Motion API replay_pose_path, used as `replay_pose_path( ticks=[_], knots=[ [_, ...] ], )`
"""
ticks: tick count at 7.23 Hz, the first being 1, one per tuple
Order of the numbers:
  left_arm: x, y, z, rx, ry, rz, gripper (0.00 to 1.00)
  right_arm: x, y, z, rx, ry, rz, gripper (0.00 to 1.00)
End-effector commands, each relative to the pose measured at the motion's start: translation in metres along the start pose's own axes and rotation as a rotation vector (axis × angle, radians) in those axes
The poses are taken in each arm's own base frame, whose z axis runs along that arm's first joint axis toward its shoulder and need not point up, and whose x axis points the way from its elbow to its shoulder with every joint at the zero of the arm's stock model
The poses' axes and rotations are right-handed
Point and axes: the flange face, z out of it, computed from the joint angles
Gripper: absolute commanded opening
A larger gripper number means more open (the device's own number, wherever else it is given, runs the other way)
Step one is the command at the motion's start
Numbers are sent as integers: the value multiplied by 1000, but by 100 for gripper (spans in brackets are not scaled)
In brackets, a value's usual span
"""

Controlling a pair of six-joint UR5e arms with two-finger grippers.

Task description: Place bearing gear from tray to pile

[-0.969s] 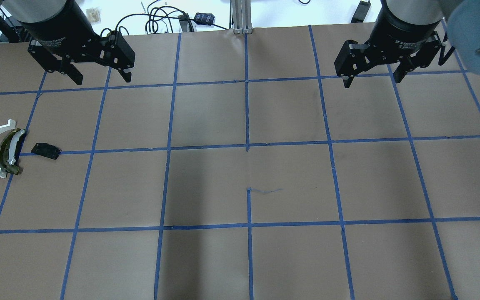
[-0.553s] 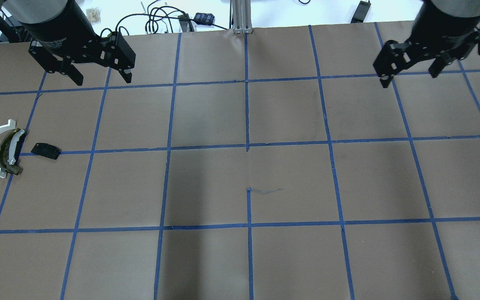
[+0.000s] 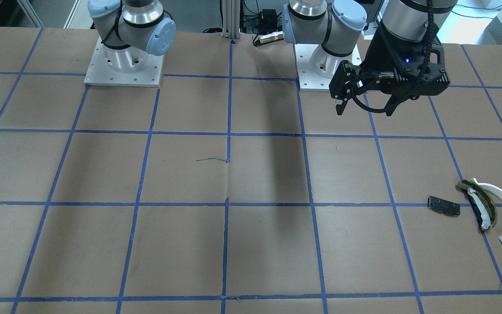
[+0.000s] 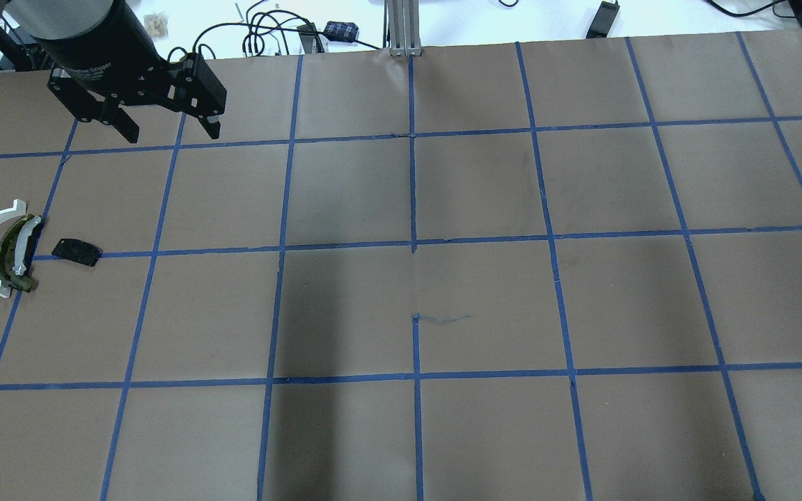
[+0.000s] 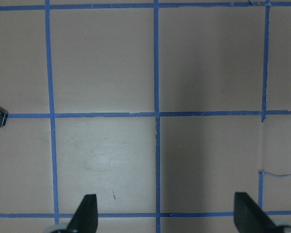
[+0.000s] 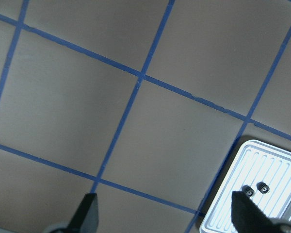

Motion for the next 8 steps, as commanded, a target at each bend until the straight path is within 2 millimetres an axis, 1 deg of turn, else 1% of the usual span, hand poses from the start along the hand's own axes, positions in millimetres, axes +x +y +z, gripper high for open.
replay_pose_path(
  ticks=[1, 2, 3, 4, 5, 6, 7, 8],
  knots=[
    [0, 0, 0, -1, 1, -1, 100, 115, 48, 77, 3, 0, -236, 97],
    [0, 1, -1, 0, 1, 1, 100, 158, 69, 122, -1, -18, -414, 97],
    [-1, 0, -1, 2, 1, -2, 100, 186, 72, 162, -1, 0, -599, 97],
    [-1, 0, -2, 3, 1, -2, 100, 211, 86, 202, 1, -5, -656, 96],
    [0, 0, -2, 3, 1, -1, 100, 231, 108, 246, 17, -17, -663, 95],
    [0, 0, -2, 3, 3, -1, 100, 237, 120, 279, 15, 2, -697, 93],
    [-1, 0, -2, 3, 2, -2, 100, 226, 133, 300, 20, -39, -696, 92],
    [-1, 0, -1, 2, 2, -2, 100, 211, 151, 322, 32, -91, -692, 92]
  ],
)
